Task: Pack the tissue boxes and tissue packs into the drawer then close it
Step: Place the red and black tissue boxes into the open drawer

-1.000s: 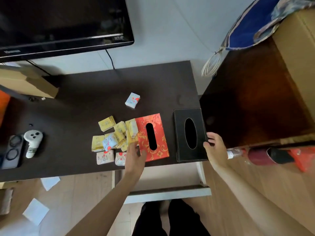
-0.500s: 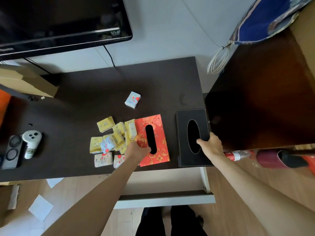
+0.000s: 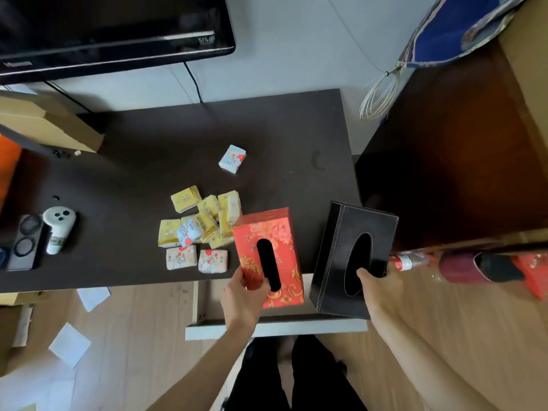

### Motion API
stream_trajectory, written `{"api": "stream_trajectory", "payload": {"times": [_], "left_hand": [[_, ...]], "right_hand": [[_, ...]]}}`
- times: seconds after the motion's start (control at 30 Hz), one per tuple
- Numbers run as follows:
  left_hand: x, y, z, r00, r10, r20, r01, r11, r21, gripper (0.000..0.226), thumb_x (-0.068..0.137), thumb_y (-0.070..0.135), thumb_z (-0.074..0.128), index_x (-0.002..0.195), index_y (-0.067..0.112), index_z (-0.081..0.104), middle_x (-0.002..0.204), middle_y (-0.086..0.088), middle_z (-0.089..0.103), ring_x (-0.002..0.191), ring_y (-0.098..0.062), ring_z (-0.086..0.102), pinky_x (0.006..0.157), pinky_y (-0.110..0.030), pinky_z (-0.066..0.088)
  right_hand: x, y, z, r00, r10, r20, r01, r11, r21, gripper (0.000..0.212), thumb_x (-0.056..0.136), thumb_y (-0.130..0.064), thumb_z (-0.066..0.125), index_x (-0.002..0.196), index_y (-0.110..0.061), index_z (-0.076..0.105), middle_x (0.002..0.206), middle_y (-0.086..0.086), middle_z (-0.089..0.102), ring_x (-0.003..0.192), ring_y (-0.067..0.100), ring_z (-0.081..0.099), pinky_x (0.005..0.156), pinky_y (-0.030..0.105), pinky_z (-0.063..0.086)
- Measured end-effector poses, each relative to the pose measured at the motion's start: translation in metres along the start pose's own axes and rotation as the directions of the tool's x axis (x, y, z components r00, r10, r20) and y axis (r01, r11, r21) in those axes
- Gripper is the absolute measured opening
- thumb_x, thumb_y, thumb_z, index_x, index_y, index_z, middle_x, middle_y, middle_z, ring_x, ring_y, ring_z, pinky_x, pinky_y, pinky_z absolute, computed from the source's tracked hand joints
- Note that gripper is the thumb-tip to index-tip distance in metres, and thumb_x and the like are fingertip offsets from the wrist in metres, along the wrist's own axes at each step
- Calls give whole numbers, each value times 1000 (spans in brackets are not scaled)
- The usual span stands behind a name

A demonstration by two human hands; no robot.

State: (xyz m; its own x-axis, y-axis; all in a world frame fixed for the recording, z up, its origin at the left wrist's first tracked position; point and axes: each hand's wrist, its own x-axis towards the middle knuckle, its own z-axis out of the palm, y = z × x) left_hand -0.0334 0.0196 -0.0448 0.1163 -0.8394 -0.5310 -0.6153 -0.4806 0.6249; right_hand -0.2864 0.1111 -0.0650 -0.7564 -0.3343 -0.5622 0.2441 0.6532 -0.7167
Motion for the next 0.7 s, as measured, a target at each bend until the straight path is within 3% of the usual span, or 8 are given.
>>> {"api": "stream_trajectory", "payload": {"times": [0.1, 0.23, 0.3, 0.4, 0.57, 0.7], "left_hand": [[-14, -30, 9, 1000, -16, -25, 15, 999, -52, 21, 71, 37, 82, 75, 28, 64, 71, 23, 69, 64, 0, 67, 68, -30, 60], [-20, -54, 20, 997, -25, -72, 23, 999, -37, 24, 68, 42, 81, 74, 30, 61, 69, 25, 68, 65, 2, 64, 69, -25, 54], [-23, -70, 24, 996, -62, -65, 59, 997, -39, 24, 68, 42, 81, 77, 32, 62, 69, 23, 69, 68, 2, 65, 69, -25, 54], [-29, -92, 26, 996, -73, -54, 73, 997, -6, 29, 68, 46, 80, 90, 36, 64, 73, 25, 68, 71, 7, 64, 67, -18, 54], [-37, -105, 26, 1000, -25, -4, 25, 995, 96, 46, 70, 49, 76, 110, 33, 63, 81, 21, 70, 76, -4, 67, 72, -24, 56], [-52, -111, 23, 997, -71, 23, 67, 984, 164, 50, 72, 45, 74, 119, 32, 63, 86, 14, 72, 81, -11, 68, 75, -26, 56]], "right_hand": [[-13, 24, 5, 998, -49, -31, 50, 998, 28, 35, 77, -3, 72, 109, -12, 65, 83, 2, 69, 74, 19, 66, 70, 38, 57], [-29, 47, 16, 978, -209, -11, 210, 978, 18, 47, 72, -4, 73, 113, -26, 63, 92, -5, 73, 80, 9, 71, 70, 22, 60], [-35, 58, 21, 965, -262, 14, 262, 965, -1, 48, 72, -6, 73, 112, -32, 62, 94, -5, 72, 83, 10, 71, 70, 20, 58], [-36, 67, 26, 961, -276, 34, 277, 961, -28, 49, 73, -7, 72, 116, -28, 61, 100, 2, 72, 87, 18, 72, 73, 30, 60], [-39, 71, 23, 974, -219, 58, 223, 970, -91, 48, 75, -4, 73, 117, -24, 61, 100, 2, 73, 88, 19, 73, 75, 34, 62], [-52, 85, 11, 985, -160, 63, 168, 972, -164, 42, 73, -6, 74, 109, -22, 60, 98, 7, 71, 87, 23, 72, 82, 48, 63]]}}
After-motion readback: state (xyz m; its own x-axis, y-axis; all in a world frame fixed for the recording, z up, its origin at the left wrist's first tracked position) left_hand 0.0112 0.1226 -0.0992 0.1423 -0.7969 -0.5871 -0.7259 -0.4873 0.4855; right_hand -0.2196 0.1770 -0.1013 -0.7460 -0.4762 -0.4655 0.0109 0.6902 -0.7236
